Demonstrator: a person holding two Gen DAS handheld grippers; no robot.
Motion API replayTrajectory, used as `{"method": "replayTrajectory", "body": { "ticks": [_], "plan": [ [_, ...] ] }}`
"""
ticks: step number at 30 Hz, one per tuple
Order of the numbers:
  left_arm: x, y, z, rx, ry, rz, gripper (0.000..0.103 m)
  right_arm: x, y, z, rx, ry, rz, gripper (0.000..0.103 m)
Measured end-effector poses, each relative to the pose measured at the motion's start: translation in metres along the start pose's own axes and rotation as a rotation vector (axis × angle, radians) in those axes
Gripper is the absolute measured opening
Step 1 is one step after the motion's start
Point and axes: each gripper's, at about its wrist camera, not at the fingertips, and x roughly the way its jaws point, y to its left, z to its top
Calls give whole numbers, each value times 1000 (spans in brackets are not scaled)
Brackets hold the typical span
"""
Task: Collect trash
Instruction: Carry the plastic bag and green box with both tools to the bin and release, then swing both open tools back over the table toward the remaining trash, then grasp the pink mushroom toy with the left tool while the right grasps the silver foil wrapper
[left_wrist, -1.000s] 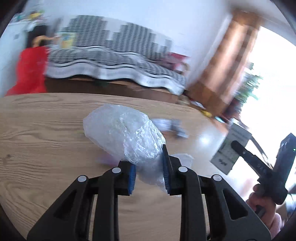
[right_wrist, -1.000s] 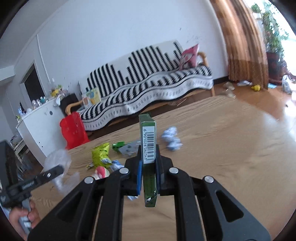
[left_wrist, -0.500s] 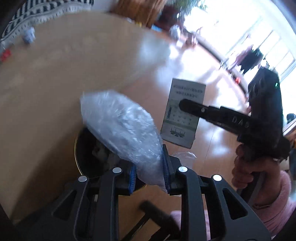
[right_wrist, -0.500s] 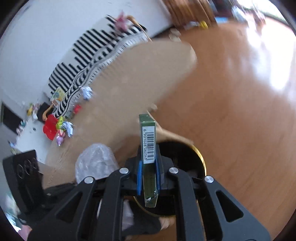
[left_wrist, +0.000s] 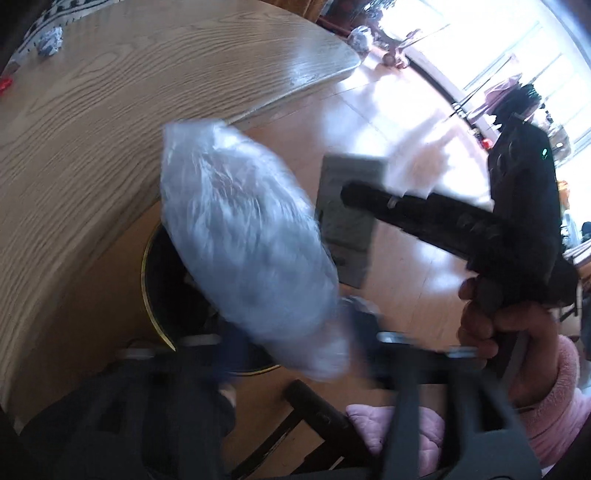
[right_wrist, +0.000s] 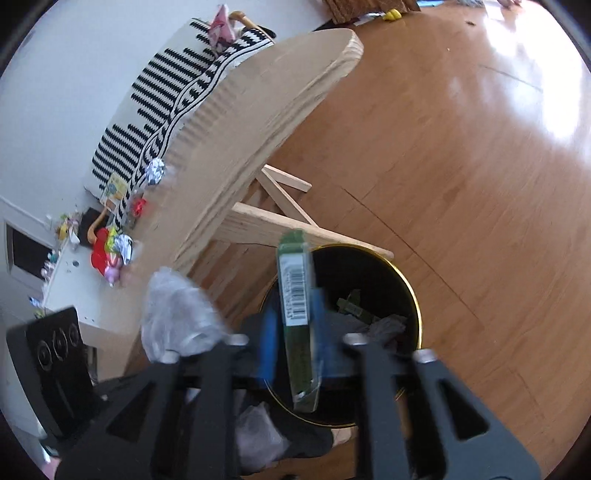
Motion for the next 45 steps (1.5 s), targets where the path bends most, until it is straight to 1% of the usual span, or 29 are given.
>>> {"method": "replayTrajectory", "body": {
  "ticks": [1, 3, 4, 5, 7, 9, 10, 11, 13, 14, 16, 17, 18, 19, 22, 23, 24, 25, 27, 28, 30, 32, 33, 35, 37, 40, 43, 44, 45],
  "plan": [
    [-7, -2, -2, 8, -37, 16, 97, -4, -1, 2, 15, -14, -11, 98],
    [-19, -8, -4, 23, -70, 0, 97, -10, 0, 6, 14, -28, -30, 97],
    [-24, -8, -3, 30, -74, 1, 97, -15, 0, 7, 10, -42, -52, 97],
    [-31, -7, -4, 41, -81, 19, 97, -18, 0, 8, 5, -55, -74, 97],
    [-50, -4, -1, 69, -123, 70, 97, -26, 4, 8, -19, -89, -111, 97],
    [-76, 7, 4, 77, -216, 164, 97, -27, 12, 9, -58, -115, -148, 97],
    [-87, 14, 8, 62, -256, 212, 97, -27, 18, 9, -85, -125, -164, 97],
    [-103, 29, 8, 28, -304, 264, 97, -25, 26, 10, -118, -132, -178, 97],
    [-126, 56, 5, -49, -352, 313, 97, -19, 44, 11, -165, -133, -179, 96],
    [-137, 78, -1, -112, -364, 330, 97, -17, 55, 10, -191, -137, -169, 96],
    [-153, 113, -9, -204, -364, 334, 97, -11, 78, 7, -245, -146, -159, 97],
    [-162, 135, -17, -261, -366, 339, 97, -7, 96, 4, -297, -155, -151, 96],
    [-168, 150, -21, -308, -371, 351, 97, -3, 109, 1, -337, -159, -142, 96],
    [-178, 170, -30, -363, -385, 382, 97, 4, 126, 0, -387, -154, -120, 96],
    [-193, 202, -37, -433, -397, 446, 97, 28, 170, 6, -436, -94, -4, 96],
    [-196, 216, -41, -443, -390, 462, 97, 43, 196, 12, -459, -61, 38, 96],
    [-199, 226, -42, -448, -381, 471, 97, 52, 212, 13, -487, -50, 51, 96],
    [-202, 236, -46, -452, -373, 478, 97, 68, 237, 14, -558, -42, 49, 96],
    [-202, 261, -41, -471, -348, 481, 97, 96, 272, 11, -676, -41, -12, 96],
    [-201, 268, -37, -477, -331, 474, 97, 107, 282, 9, -711, -41, -41, 96],
    [-192, 278, -21, -458, -297, 448, 97, 136, 301, 6, -766, -8, -95, 96],
    [-186, 292, -7, -434, -280, 452, 97, 159, 315, 4, -789, 51, -94, 96],
    [-182, 297, -5, -423, -277, 450, 97, 167, 321, 4, -796, 65, -94, 96],
    [-181, 307, 6, -401, -270, 449, 97, 181, 335, 7, -803, 74, -90, 96],
    [-183, 315, 16, -376, -274, 423, 97, 196, 350, 15, -791, 75, -90, 96],
    [-175, 330, 30, -350, -265, 409, 97, 225, 377, 25, -789, 95, -101, 96],
    [-169, 337, 40, -266, -259, 418, 97, 255, 397, 24, -844, 136, -160, 96],
    [-168, 338, 41, -244, -258, 424, 97, 270, 401, 22, -871, 164, -194, 96],
    [-165, 338, 42, -219, -257, 447, 97, 278, 402, 19, -899, 189, -225, 96]
  ]
}}
